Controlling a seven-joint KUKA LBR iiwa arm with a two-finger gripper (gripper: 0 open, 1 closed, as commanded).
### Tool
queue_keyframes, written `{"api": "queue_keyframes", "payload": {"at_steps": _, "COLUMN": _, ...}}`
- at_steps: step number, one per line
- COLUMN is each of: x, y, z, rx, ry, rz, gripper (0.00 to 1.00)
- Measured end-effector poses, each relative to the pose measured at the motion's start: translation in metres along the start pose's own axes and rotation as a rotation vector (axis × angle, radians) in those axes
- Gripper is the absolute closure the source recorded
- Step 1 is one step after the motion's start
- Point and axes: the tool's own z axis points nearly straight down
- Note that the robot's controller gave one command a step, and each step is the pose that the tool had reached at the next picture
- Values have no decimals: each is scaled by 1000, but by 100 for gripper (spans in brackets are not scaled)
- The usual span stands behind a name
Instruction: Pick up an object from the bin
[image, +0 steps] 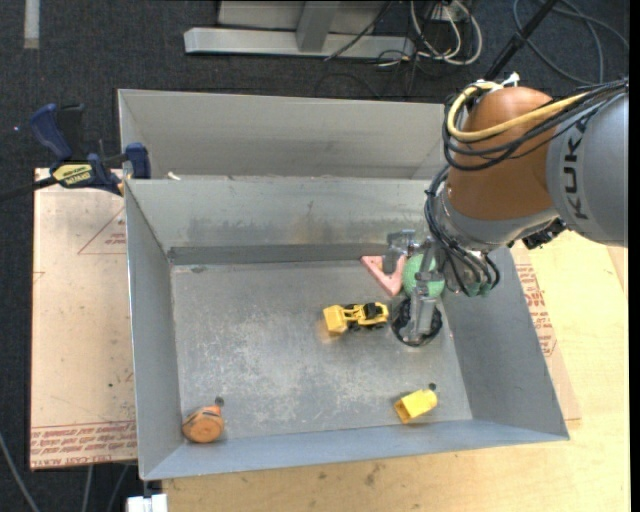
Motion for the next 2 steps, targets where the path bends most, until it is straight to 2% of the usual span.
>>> {"api": "queue_keyframes", "payload": {"at_steps": 1, "x": -1, "y": 0, "z": -5, "rx": 1, "ry": -8, "rz": -1, "gripper": 0}}
{"api": "queue_keyframes", "payload": {"at_steps": 2, "x": -36, "y": -3, "z": 30, "rx": 2, "ry": -22, "rz": -52, "gripper": 0}}
